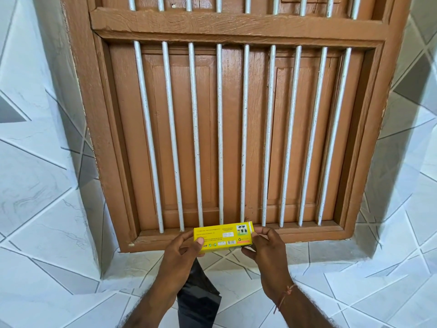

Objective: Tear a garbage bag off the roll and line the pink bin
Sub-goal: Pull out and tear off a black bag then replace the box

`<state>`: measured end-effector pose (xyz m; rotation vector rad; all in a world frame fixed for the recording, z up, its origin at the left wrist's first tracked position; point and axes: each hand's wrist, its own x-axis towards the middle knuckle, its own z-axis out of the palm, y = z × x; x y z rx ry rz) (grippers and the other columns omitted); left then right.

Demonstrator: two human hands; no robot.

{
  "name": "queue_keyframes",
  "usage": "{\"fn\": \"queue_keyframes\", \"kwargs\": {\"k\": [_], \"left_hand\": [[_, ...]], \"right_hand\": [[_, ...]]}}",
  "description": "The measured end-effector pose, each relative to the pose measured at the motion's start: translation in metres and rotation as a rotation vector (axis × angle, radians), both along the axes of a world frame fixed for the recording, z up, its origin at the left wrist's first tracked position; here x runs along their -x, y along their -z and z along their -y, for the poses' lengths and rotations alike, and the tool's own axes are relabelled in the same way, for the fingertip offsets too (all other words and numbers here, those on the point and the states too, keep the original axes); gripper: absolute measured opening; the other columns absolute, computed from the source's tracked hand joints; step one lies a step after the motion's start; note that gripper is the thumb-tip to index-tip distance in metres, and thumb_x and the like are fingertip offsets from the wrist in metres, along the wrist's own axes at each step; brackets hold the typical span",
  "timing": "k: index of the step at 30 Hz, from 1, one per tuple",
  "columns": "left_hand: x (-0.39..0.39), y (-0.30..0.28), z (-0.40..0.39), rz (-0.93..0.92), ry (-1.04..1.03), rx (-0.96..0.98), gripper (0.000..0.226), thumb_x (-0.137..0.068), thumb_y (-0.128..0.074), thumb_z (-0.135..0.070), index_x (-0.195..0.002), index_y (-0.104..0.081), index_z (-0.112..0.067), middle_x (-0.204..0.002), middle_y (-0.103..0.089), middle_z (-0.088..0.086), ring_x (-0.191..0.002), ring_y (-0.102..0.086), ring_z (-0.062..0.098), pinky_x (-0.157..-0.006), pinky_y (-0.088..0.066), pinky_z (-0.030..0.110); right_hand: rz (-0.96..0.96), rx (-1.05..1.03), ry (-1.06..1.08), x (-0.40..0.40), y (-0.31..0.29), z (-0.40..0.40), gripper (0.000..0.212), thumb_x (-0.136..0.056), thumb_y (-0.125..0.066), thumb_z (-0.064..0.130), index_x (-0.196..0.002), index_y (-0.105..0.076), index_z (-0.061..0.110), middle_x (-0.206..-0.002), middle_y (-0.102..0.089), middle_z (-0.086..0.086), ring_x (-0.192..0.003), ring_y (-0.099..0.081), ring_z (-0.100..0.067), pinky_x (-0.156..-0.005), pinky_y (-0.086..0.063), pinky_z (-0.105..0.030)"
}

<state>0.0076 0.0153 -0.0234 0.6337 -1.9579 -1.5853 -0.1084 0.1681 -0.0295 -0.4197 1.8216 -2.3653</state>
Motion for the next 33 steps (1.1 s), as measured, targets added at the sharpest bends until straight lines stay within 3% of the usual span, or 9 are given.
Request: {"fn": "queue_keyframes", "kwargs": {"k": [8, 14, 18, 22, 24, 27, 28, 30, 33], "left_hand": [[0.012, 0.027, 0.0, 0.119, -0.059, 0.117, 0.035, -0.092, -0.053, -0.049, -0.11, -0.073, -0.027, -0.109, -0.073, -0.008, -0.098, -0.068, 0.011, -0.082, -0.051, 0.02], [0.031, 0.041, 0.01, 0.396, -0.146, 0.392, 0.05, -0.086, -0.042, -0.066, -0.105, -0.071, -0.03, -0.104, -0.075, -0.006, -0.098, -0.067, 0.022, -0.081, -0.049, 0.032], [0.033, 0.042, 0.025, 0.434, -0.122, 0.439, 0.05, -0.079, -0.047, -0.065, -0.101, -0.071, -0.028, -0.098, -0.075, -0.006, -0.093, -0.068, 0.021, -0.086, -0.054, 0.038], [0.013, 0.015, 0.022, 0.263, -0.186, 0.331, 0.022, -0.09, -0.056, -0.04, -0.082, -0.066, -0.022, -0.085, -0.068, -0.007, -0.076, -0.06, 0.012, -0.077, -0.05, 0.03], [0.004, -0.005, 0.02, 0.068, -0.291, 0.203, 0.017, -0.092, -0.058, -0.033, -0.09, -0.069, -0.02, -0.09, -0.069, -0.006, -0.079, -0.06, 0.008, -0.076, -0.045, 0.024], [-0.002, -0.037, 0.011, -0.178, -0.313, -0.1, 0.018, -0.093, -0.057, -0.028, -0.088, -0.072, -0.02, -0.083, -0.075, -0.002, -0.072, -0.062, 0.013, -0.072, -0.047, 0.025], [-0.002, -0.045, 0.006, -0.214, -0.295, -0.201, 0.019, -0.092, -0.057, -0.027, -0.084, -0.073, -0.021, -0.082, -0.076, 0.001, -0.073, -0.064, 0.018, -0.074, -0.05, 0.031], [-0.003, -0.06, -0.007, -0.23, -0.247, -0.301, 0.021, -0.093, -0.056, -0.026, -0.083, -0.073, -0.02, -0.083, -0.077, 0.004, -0.081, -0.067, 0.022, -0.079, -0.053, 0.038], [-0.015, -0.087, -0.028, -0.252, -0.142, -0.339, 0.025, -0.096, -0.054, -0.028, -0.097, -0.072, -0.011, -0.079, -0.075, 0.004, -0.074, -0.063, 0.02, -0.076, -0.051, 0.035]], "right_hand": [[-0.116, -0.145, -0.035, -0.011, 0.043, 0.008, 0.032, -0.085, -0.066, 0.001, -0.107, -0.067, 0.024, -0.102, -0.075, 0.005, -0.099, -0.067, -0.016, -0.091, -0.052, -0.034], [-0.229, -0.533, 0.203, 0.0, 0.075, 0.016, 0.024, -0.086, -0.064, 0.01, -0.092, -0.053, 0.03, -0.087, -0.069, 0.002, -0.09, -0.066, -0.03, -0.075, -0.048, -0.035], [-0.302, -0.871, 0.244, 0.012, 0.078, 0.027, 0.014, -0.085, -0.064, 0.027, -0.097, -0.056, 0.025, -0.097, -0.072, -0.003, -0.098, -0.064, -0.031, -0.083, -0.045, -0.04], [-0.221, -0.597, 0.276, -0.012, 0.063, 0.024, 0.032, -0.084, -0.07, 0.03, -0.112, -0.059, 0.021, -0.115, -0.065, -0.005, -0.11, -0.058, -0.026, -0.096, -0.046, -0.043], [-0.13, -0.336, 0.058, -0.048, 0.063, 0.02, 0.037, -0.081, -0.074, 0.034, -0.113, -0.055, 0.027, -0.119, -0.063, 0.0, -0.116, -0.057, -0.02, -0.1, -0.046, -0.04], [-0.167, -0.368, -0.388, -0.098, 0.072, 0.021, 0.099, -0.055, -0.08, 0.064, -0.139, -0.038, 0.034, -0.138, -0.054, 0.019, -0.129, -0.048, 0.001, -0.104, -0.043, -0.028], [-0.21, -0.406, -0.44, -0.11, 0.075, 0.026, 0.1, -0.052, -0.085, 0.059, -0.138, -0.039, 0.034, -0.131, -0.057, 0.027, -0.122, -0.05, 0.011, -0.099, -0.044, -0.019], [-0.228, -0.48, -0.377, -0.124, 0.079, 0.038, 0.066, -0.06, -0.09, 0.033, -0.113, -0.051, 0.033, -0.1, -0.069, 0.024, -0.087, -0.059, 0.021, -0.075, -0.049, -0.008], [-0.137, -0.558, -0.122, -0.136, 0.081, 0.054, 0.021, -0.074, -0.074, 0.02, -0.069, -0.053, 0.019, -0.055, -0.058, 0.0, -0.047, -0.051, -0.004, -0.054, -0.047, -0.029]]}}
